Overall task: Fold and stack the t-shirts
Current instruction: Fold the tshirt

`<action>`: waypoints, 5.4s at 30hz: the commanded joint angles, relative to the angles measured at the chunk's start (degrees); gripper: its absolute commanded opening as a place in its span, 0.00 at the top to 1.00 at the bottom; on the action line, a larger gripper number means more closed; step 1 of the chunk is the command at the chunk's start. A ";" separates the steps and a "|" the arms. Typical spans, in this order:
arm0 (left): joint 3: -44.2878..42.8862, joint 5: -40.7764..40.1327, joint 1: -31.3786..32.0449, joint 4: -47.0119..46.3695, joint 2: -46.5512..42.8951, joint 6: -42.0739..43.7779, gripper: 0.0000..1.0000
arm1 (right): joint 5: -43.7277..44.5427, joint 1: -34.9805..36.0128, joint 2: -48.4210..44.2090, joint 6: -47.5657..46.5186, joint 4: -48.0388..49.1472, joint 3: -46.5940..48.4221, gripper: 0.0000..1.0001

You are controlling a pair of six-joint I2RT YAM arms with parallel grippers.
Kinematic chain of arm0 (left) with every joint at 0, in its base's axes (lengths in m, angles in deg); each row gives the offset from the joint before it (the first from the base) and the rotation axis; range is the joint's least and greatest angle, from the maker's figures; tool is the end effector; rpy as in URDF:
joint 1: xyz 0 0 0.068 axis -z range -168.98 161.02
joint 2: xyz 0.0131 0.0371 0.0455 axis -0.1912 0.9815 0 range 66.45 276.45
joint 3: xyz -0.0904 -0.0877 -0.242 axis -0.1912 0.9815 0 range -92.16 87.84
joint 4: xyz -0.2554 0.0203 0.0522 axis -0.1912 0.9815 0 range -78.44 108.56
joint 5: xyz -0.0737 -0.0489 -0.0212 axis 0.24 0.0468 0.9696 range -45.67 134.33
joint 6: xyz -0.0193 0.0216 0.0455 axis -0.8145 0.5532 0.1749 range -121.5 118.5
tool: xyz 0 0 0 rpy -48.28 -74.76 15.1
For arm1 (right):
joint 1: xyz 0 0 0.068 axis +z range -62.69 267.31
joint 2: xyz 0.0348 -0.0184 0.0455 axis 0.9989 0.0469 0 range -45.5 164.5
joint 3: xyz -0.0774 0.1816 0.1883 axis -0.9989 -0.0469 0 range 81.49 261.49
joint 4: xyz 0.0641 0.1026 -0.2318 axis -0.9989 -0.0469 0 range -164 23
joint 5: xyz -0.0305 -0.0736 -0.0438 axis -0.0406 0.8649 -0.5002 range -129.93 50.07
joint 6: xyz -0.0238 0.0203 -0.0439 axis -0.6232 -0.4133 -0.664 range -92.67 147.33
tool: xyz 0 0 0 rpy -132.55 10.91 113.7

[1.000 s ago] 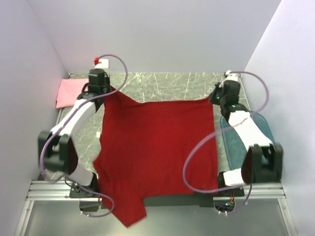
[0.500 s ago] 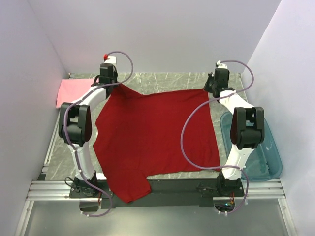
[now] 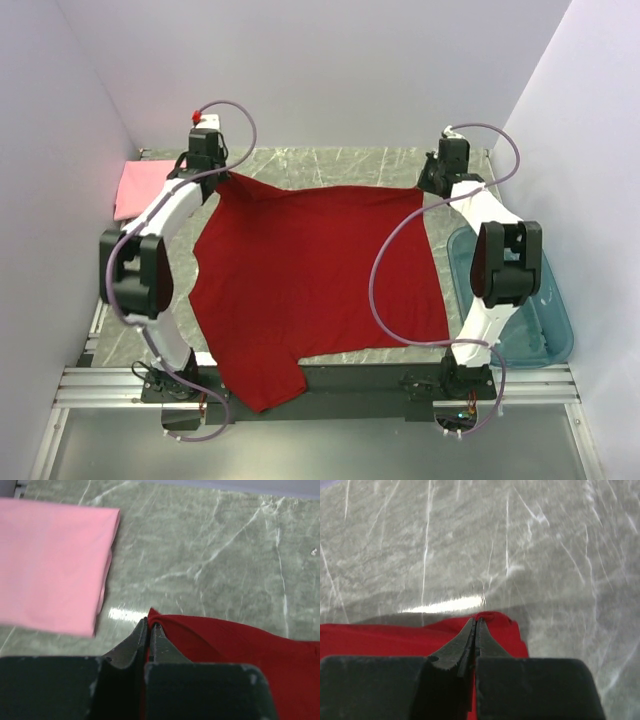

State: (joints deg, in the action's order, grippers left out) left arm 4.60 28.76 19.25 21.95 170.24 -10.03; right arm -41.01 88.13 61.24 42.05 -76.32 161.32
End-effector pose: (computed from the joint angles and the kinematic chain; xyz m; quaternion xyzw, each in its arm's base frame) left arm 0.4233 -0.0516 0.2844 -0.0691 0.8619 0.0455 0.5002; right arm 0.4300 0.0069 0.2442 0.1037 0.8858 0.0695 0.4470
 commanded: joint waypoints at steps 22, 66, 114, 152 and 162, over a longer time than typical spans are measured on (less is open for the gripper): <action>16.43 1.60 -0.14 25.29 -27.58 -18.62 0.99 | 5.83 -0.56 -17.53 8.39 -14.14 -12.50 1.00; 42.37 8.54 -0.06 25.11 -43.32 -36.46 0.98 | 6.88 -0.56 -12.87 12.09 -16.43 -18.48 0.84; 32.71 5.99 -8.05 11.68 -31.12 -35.76 0.41 | -6.83 21.26 -11.03 13.40 -3.86 -16.38 0.52; 1.06 2.48 -13.15 10.52 10.48 -35.16 0.54 | -10.60 4.98 15.53 26.68 -7.38 10.61 0.53; 12.99 2.12 -9.74 12.02 -16.64 -34.26 0.07 | -9.20 9.81 -1.25 17.27 -9.66 0.61 0.47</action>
State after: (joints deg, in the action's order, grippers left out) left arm 13.65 31.68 7.04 33.71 164.69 -44.20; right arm -51.35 95.26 69.79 63.49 -85.19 165.34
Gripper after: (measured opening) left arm 0.916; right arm 0.515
